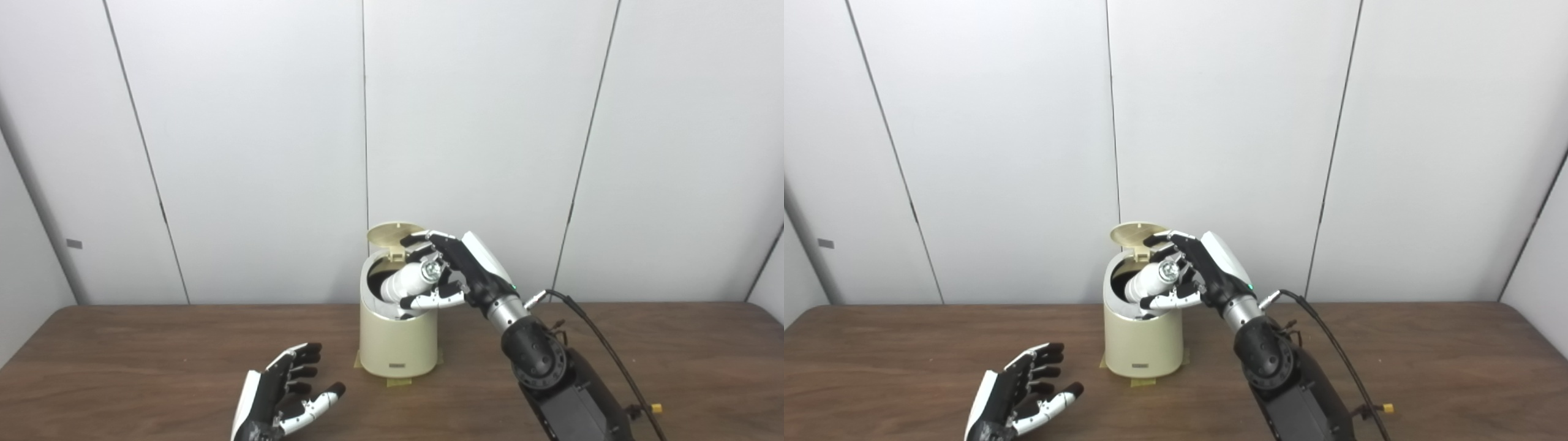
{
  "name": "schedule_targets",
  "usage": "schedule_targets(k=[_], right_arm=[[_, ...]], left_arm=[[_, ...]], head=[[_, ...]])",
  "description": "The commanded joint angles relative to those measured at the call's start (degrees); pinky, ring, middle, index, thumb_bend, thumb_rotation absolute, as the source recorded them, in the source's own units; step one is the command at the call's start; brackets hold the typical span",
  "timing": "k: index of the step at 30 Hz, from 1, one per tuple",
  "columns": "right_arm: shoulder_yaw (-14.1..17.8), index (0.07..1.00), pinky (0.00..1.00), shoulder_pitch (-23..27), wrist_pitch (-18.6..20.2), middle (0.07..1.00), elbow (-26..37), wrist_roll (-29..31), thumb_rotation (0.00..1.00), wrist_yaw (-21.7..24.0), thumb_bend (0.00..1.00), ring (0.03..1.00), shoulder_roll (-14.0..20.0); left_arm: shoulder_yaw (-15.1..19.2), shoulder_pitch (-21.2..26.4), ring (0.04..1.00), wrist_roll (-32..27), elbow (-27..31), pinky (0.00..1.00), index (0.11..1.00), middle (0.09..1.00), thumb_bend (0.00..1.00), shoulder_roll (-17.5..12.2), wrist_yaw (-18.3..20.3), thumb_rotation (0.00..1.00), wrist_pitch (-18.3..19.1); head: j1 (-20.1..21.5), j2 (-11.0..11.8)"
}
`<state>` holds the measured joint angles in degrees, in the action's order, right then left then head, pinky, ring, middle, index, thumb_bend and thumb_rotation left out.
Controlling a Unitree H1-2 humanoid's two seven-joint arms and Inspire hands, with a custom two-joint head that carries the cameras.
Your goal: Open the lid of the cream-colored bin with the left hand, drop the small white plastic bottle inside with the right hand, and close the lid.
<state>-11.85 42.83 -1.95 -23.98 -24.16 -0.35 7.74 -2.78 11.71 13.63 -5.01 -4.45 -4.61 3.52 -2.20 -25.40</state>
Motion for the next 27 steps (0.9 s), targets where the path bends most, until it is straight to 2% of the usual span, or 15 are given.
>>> schedule_targets(k=[1, 12, 17, 18, 19, 20, 23, 27], right_arm=[[-0.1, 0.733, 0.34, 2.5, -0.1, 0.630, 2.4, -0.1, 0.00, 0.2, 0.53, 0.452, -0.2], [-0.8, 0.702, 0.32, 5.8, 0.6, 0.598, 3.6, -0.2, 0.00, 2.1, 0.53, 0.453, -0.1], [-0.9, 0.700, 0.30, 5.9, 1.3, 0.593, 4.4, -0.4, 0.00, 2.8, 0.53, 0.451, -0.1], [-0.9, 0.695, 0.31, 5.8, 1.4, 0.589, 4.5, -0.4, 0.04, 2.9, 0.70, 0.431, -0.1], [-0.8, 0.692, 0.31, 5.7, 1.5, 0.586, 4.7, -0.5, 0.06, 3.0, 0.81, 0.418, -0.1], [-0.8, 0.690, 0.31, 5.7, 1.6, 0.585, 4.7, -0.5, 0.06, 3.0, 0.85, 0.417, -0.1], [-0.6, 0.685, 0.32, 5.3, 1.5, 0.581, 4.7, -0.5, 0.06, 2.9, 0.89, 0.412, -0.2], [-0.1, 0.681, 0.33, 4.7, 0.7, 0.587, 5.4, -0.5, 0.07, 2.5, 0.89, 0.418, 0.2]], left_arm=[[-0.5, 1.5, 0.746, 0.8, 1.4, 0.66, 0.794, 0.774, 0.66, 0.1, 0.1, 0.17, 0.2], [-0.5, 1.8, 0.747, 0.2, 0.9, 0.65, 0.797, 0.782, 0.66, 0.3, 0.3, 0.16, 0.0], [-0.5, 1.8, 0.744, 0.0, 0.6, 0.65, 0.798, 0.780, 0.66, 0.4, 0.2, 0.16, 0.0], [-0.5, 1.9, 0.739, 0.0, 0.6, 0.65, 0.795, 0.777, 0.66, 0.5, 0.2, 0.15, -0.1], [-0.5, 1.9, 0.736, 0.0, 0.6, 0.65, 0.793, 0.775, 0.66, 0.5, 0.2, 0.15, -0.1], [-0.5, 1.9, 0.737, 0.0, 0.6, 0.65, 0.792, 0.774, 0.66, 0.4, 0.2, 0.15, -0.1], [-0.3, 1.9, 0.743, -0.5, 0.4, 0.65, 0.794, 0.779, 0.67, 0.4, 0.4, 0.16, -0.5], [-0.4, 1.8, 0.742, -0.3, 0.6, 0.65, 0.795, 0.779, 0.67, 0.3, 0.4, 0.16, -0.5]], head=[[-0.1, 0.0], [-0.1, 0.0], [-0.1, 0.0], [-0.1, 0.0], [-0.1, 0.0], [-0.1, -0.1], [-0.1, 0.0], [-0.1, 0.0]])
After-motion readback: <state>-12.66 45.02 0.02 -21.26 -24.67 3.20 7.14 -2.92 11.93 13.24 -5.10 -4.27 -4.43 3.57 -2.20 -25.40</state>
